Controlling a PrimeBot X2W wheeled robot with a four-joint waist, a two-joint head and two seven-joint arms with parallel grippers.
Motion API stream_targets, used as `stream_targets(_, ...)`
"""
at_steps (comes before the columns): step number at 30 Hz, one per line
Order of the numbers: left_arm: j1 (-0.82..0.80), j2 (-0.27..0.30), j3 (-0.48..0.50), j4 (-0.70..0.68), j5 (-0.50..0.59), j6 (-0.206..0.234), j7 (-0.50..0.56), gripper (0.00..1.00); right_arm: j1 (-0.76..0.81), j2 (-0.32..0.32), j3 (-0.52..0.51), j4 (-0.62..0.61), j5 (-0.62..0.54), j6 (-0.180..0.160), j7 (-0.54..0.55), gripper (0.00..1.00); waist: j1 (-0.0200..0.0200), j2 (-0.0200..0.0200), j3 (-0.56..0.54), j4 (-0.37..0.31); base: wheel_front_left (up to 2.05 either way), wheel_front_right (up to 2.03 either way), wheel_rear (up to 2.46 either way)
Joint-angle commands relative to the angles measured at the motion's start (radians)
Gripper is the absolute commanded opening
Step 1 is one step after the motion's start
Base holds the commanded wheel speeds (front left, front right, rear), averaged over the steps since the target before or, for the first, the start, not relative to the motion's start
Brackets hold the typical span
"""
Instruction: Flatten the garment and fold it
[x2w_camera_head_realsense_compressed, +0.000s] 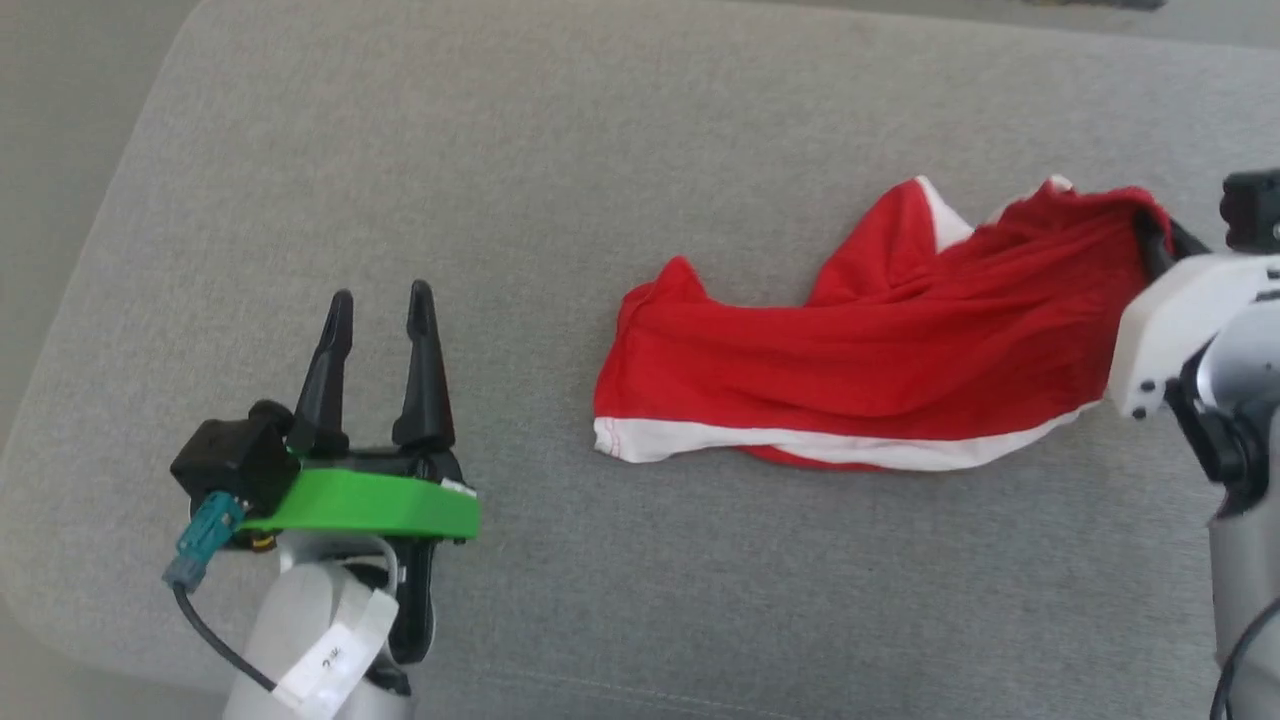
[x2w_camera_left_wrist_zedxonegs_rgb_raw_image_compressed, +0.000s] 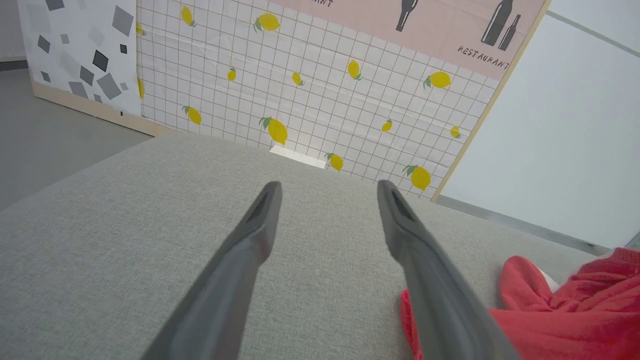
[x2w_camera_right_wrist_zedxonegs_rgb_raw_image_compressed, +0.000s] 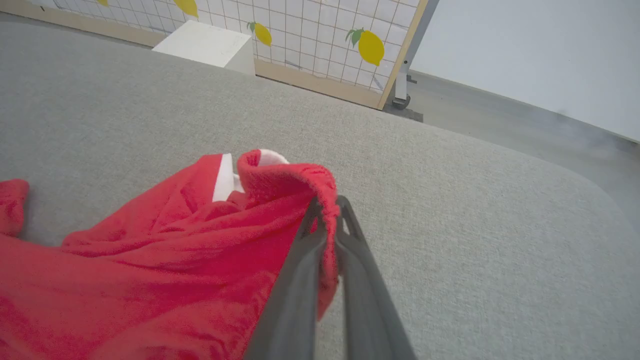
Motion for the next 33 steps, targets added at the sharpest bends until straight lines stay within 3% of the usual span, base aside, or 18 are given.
stream_targets(1, -0.02, -0.002, -0.002, -0.003, 0.013, -0.003, -0.004, 1.0, -0.036, -0.007, 0.007, 0.048, -0.012, -0.002, -0.035, 0.0, 0.0, 0.0, 0.044, 0.041, 0.0, 0.0, 0.0)
stream_targets(3, -0.028, -0.002, -0.003, -0.005, 0.016, -0.003, -0.004, 1.0, -0.073, -0.013, 0.016, 0.133, -0.018, -0.002, -0.069, 0.0, 0.0, 0.0, 0.056, 0.05, 0.0, 0.0, 0.0)
stream_targets(4, -0.03, -0.002, -0.004, -0.005, 0.017, -0.003, -0.004, 1.0, -0.09, -0.015, 0.015, 0.167, -0.019, -0.002, -0.088, 0.05, 0.0, 0.0, 0.059, 0.053, 0.0, 0.0, 0.0)
stream_targets(5, -0.032, -0.002, -0.004, -0.003, 0.021, -0.003, -0.004, 1.0, -0.107, -0.014, 0.014, 0.207, -0.02, -0.002, -0.108, 0.2, 0.0, 0.0, 0.059, 0.055, 0.0, 0.0, 0.0)
stream_targets(6, -0.032, -0.002, -0.004, -0.001, 0.024, -0.003, -0.004, 1.0, -0.117, -0.011, 0.012, 0.234, -0.017, -0.002, -0.121, 1.0, 0.0, 0.0, 0.058, 0.055, 0.0, 0.0, 0.0)
stream_targets(13, -0.003, -0.002, 0.006, 0.019, 0.037, -0.009, -0.004, 1.0, -0.098, 0.03, -0.019, 0.311, -0.001, -0.002, -0.275, 1.0, 0.0, 0.0, -0.002, 0.027, 0.0, 0.0, 0.0)
stream_targets(24, 0.085, -0.002, 0.012, 0.054, 0.058, -0.03, -0.004, 1.0, 0.214, 0.12, 0.014, 0.081, 0.038, -0.002, -0.57, 1.0, 0.0, 0.0, -0.136, -0.08, 0.0, 0.0, 0.0)
stream_targets(33, 0.12, -0.002, -0.075, 0.153, 0.083, -0.049, -0.004, 1.0, 0.438, 0.139, 0.019, 0.006, 0.099, -0.002, -0.668, 1.0, 0.0, 0.0, -0.192, -0.144, 0.0, 0.0, 0.0)
